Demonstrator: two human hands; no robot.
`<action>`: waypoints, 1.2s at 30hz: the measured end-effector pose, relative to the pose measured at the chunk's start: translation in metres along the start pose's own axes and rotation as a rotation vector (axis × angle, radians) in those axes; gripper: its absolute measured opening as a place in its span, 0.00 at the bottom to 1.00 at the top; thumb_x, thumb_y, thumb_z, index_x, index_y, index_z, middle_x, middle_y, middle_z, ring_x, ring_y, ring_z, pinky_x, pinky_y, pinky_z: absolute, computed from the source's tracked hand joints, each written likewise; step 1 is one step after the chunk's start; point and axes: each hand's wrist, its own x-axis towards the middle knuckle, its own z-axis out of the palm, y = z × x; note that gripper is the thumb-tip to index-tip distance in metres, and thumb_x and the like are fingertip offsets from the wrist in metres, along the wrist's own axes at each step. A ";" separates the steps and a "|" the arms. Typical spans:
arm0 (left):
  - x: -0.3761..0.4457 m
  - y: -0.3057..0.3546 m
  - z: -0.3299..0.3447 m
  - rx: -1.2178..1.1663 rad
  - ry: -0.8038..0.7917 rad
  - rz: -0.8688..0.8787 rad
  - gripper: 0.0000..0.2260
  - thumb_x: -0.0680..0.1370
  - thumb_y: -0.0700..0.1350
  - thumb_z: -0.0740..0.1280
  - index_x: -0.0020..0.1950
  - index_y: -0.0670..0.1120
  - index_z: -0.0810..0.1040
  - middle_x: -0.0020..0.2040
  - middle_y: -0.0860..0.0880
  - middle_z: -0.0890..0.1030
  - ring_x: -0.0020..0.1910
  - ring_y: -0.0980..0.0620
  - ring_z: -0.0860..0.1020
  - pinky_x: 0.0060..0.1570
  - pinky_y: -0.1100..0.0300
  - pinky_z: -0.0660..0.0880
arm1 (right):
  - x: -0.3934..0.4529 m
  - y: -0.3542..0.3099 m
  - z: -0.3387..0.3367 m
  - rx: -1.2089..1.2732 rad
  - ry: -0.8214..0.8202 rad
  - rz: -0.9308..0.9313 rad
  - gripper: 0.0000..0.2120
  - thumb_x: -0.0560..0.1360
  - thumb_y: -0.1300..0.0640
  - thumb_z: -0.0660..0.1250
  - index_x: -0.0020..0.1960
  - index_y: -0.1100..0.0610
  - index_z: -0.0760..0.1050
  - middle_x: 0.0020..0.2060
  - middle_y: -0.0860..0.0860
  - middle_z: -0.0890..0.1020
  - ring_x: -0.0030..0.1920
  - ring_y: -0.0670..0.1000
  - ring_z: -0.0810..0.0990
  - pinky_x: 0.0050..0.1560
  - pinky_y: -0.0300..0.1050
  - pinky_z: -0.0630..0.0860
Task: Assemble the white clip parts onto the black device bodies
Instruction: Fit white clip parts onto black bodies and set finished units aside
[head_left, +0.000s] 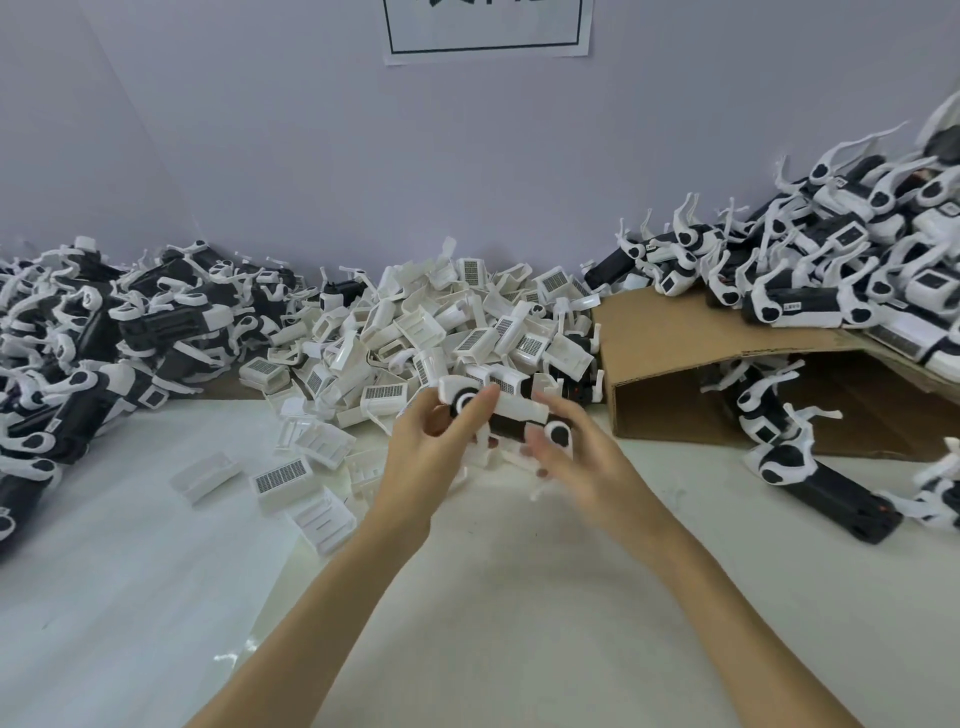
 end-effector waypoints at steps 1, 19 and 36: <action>0.003 0.001 -0.004 -0.032 -0.003 -0.040 0.24 0.70 0.68 0.76 0.56 0.52 0.85 0.49 0.52 0.89 0.49 0.59 0.86 0.52 0.62 0.77 | 0.001 0.000 -0.001 0.109 -0.021 0.046 0.28 0.78 0.34 0.66 0.70 0.50 0.75 0.61 0.48 0.85 0.59 0.49 0.85 0.59 0.43 0.80; 0.020 -0.013 -0.025 -0.015 -0.042 -0.052 0.30 0.80 0.71 0.59 0.63 0.48 0.82 0.54 0.43 0.86 0.49 0.41 0.86 0.46 0.49 0.82 | 0.013 -0.023 -0.028 0.382 0.057 0.369 0.32 0.75 0.30 0.69 0.49 0.61 0.84 0.44 0.61 0.87 0.30 0.50 0.78 0.25 0.37 0.68; 0.027 -0.017 -0.036 0.512 0.126 0.337 0.06 0.84 0.46 0.69 0.47 0.51 0.81 0.43 0.55 0.83 0.44 0.53 0.80 0.44 0.54 0.78 | 0.029 -0.015 -0.085 1.206 0.124 0.149 0.20 0.82 0.49 0.66 0.65 0.63 0.80 0.53 0.56 0.83 0.41 0.51 0.82 0.33 0.39 0.78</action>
